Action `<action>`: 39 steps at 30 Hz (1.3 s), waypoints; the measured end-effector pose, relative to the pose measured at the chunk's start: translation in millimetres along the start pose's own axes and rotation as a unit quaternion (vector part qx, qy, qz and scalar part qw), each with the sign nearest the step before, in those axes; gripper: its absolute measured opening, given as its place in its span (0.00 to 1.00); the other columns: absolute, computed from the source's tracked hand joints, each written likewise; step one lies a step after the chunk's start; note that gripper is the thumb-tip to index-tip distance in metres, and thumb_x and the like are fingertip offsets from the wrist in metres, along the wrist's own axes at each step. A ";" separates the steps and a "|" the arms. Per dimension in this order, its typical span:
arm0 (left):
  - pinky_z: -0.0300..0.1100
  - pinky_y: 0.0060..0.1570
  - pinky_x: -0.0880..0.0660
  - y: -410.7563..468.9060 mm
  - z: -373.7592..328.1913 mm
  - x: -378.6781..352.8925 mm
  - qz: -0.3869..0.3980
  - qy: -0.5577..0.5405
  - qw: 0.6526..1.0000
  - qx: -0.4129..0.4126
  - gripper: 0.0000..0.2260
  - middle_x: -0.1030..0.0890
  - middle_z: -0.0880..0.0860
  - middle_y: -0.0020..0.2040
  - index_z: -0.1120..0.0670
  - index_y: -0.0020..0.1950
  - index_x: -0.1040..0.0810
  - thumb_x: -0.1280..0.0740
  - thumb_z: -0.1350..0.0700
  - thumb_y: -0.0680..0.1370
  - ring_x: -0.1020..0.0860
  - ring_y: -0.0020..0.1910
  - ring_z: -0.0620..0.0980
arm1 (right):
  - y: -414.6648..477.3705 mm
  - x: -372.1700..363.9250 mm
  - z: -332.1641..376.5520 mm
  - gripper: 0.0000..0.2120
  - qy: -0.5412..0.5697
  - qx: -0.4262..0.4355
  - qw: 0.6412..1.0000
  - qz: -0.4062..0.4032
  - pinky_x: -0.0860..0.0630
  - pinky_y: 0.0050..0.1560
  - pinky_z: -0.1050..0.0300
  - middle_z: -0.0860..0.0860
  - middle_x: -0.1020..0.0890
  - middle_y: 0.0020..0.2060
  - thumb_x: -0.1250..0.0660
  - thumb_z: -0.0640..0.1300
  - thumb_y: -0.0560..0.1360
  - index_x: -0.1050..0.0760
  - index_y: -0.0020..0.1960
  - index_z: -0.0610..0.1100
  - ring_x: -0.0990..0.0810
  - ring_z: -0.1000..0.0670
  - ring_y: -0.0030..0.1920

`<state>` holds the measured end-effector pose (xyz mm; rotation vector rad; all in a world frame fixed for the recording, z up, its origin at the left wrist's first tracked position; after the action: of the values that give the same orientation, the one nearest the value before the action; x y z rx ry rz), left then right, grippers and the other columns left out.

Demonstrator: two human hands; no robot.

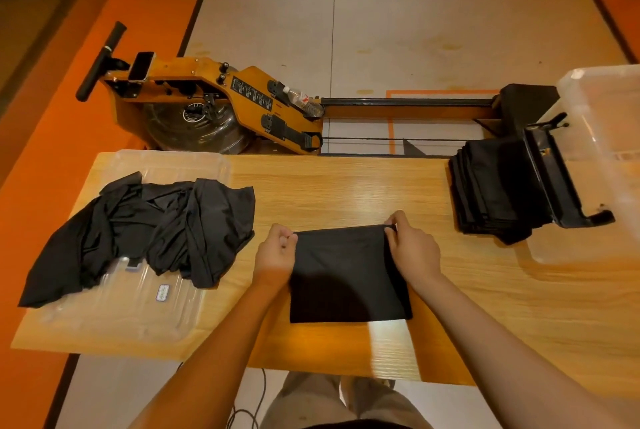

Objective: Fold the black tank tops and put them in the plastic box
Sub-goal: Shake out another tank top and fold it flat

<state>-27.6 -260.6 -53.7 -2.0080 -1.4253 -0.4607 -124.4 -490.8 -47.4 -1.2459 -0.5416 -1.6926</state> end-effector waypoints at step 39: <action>0.52 0.77 0.56 -9.5 -30.6 -55.0 0.049 0.292 0.929 -0.220 0.27 0.52 0.50 0.80 0.53 0.79 0.47 0.44 0.51 0.81 0.58 0.78 0.47 | -126.1 -63.9 -18.2 0.32 -0.115 0.019 0.993 0.008 0.54 0.74 0.50 0.39 0.35 0.73 0.58 0.62 0.80 0.45 0.76 0.42 0.44 0.43 0.74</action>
<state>-53.8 -318.1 -61.5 -2.0071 -0.8930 -1.3034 -239.7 -419.2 -90.9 -1.4238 -0.6966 -1.5275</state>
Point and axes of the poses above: each hand's wrist, its own y-axis towards the middle knuckle, its own x-axis out of the back of the hand, z = x × y, the point moved 2 cm from there along y, towards the middle knuckle
